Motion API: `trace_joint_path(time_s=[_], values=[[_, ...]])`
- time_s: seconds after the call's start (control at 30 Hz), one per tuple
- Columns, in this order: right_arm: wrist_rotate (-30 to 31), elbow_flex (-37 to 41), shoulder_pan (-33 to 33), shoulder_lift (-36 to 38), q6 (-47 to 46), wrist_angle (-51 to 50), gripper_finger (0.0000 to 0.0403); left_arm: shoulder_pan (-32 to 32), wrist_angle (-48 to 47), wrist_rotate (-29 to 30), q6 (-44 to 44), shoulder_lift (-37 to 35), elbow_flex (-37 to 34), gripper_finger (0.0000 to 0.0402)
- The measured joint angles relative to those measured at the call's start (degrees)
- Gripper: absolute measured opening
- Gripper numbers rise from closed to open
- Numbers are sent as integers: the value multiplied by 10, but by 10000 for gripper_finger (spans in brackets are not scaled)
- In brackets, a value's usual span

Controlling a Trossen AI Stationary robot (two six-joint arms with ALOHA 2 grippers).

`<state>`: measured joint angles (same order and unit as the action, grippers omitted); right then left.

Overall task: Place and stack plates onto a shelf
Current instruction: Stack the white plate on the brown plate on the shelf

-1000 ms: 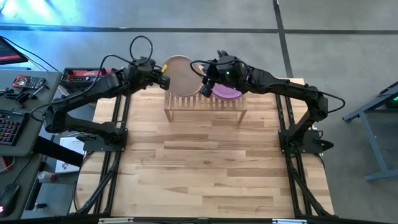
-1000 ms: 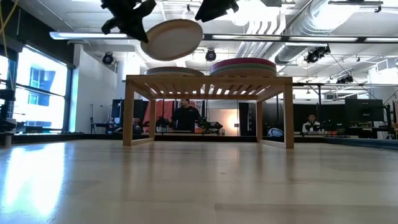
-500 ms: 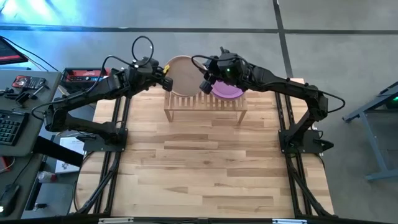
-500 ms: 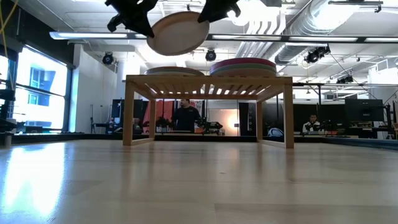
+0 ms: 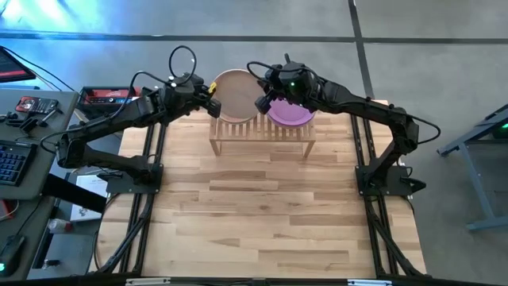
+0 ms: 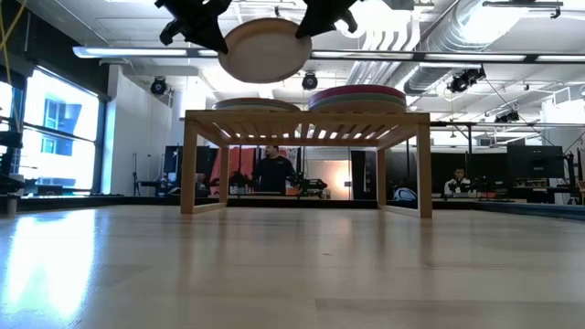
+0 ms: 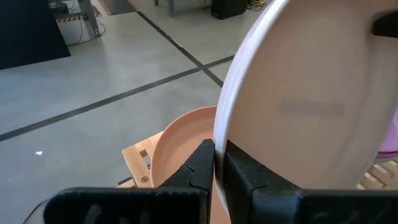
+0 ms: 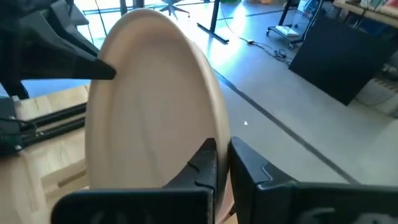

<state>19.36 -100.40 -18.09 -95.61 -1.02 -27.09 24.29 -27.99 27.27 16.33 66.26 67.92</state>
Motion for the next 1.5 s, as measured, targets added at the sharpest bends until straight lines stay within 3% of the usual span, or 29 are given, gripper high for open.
trace_joint_path(time_s=[0.23,0.57,0.9,1.33,1.5], values=[[2,0,-3,0,-30,-3,1,2,16,-7,-1,0,0,17],[12,0,-2,0,-51,-15,0,43,21,-128,-18,-1,0,59],[18,0,-8,0,-54,-19,0,66,28,-131,-17,-13,0,104],[-4,0,-63,0,-76,-16,1,69,24,-140,-17,-32,0,109],[-68,0,-101,0,-94,11,1,69,25,-158,-16,-33,0,108]])
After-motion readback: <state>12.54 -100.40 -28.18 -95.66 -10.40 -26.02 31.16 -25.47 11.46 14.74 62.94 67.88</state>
